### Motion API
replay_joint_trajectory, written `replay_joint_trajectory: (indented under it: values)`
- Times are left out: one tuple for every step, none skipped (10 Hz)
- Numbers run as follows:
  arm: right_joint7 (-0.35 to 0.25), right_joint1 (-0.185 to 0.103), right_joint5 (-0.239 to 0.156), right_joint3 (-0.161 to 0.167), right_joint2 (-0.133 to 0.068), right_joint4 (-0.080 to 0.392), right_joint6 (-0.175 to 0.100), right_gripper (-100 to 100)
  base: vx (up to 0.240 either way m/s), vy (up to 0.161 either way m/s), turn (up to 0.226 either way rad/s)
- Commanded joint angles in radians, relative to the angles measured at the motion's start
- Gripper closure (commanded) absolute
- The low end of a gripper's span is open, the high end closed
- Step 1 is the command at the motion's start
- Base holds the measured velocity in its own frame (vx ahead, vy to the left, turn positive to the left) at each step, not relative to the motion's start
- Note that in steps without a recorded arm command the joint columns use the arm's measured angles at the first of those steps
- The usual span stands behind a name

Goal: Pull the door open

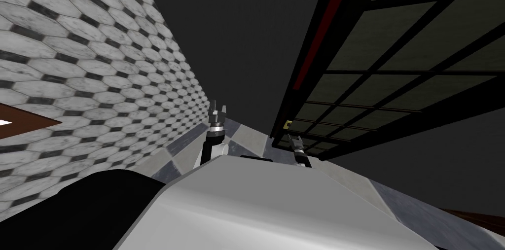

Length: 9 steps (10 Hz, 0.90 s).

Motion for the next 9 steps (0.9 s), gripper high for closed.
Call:
replay_joint_trajectory:
  values:
    - [-0.004,0.004,-0.002,-0.006,-0.002,0.004,-0.006,-100,0.199,-0.013,0.087]
    - [-0.007,0.005,-0.005,-0.012,-0.004,0.009,-0.010,-100,0.203,-0.020,0.072]
    - [-0.010,0.007,-0.007,-0.018,-0.006,0.015,-0.015,-100,0.200,0.000,0.107]
    - [-0.013,0.008,-0.009,-0.023,-0.009,0.021,-0.019,-100,0.221,-0.023,0.086]
    - [-0.018,0.010,-0.012,-0.031,-0.011,0.029,-0.025,-100,0.228,-0.017,0.116]
    - [-0.020,0.012,-0.014,-0.035,-0.013,0.033,-0.028,-100,0.212,-0.021,0.089]
    - [-0.017,0.012,-0.013,-0.032,-0.012,0.027,-0.024,-100,0.092,-0.015,0.017]
    - [-0.017,0.012,-0.013,-0.032,-0.012,0.027,-0.024,100,-0.012,0.001,-0.024]
    - [-0.017,0.012,-0.013,-0.032,-0.012,0.027,-0.024,100,-0.036,0.002,-0.002]
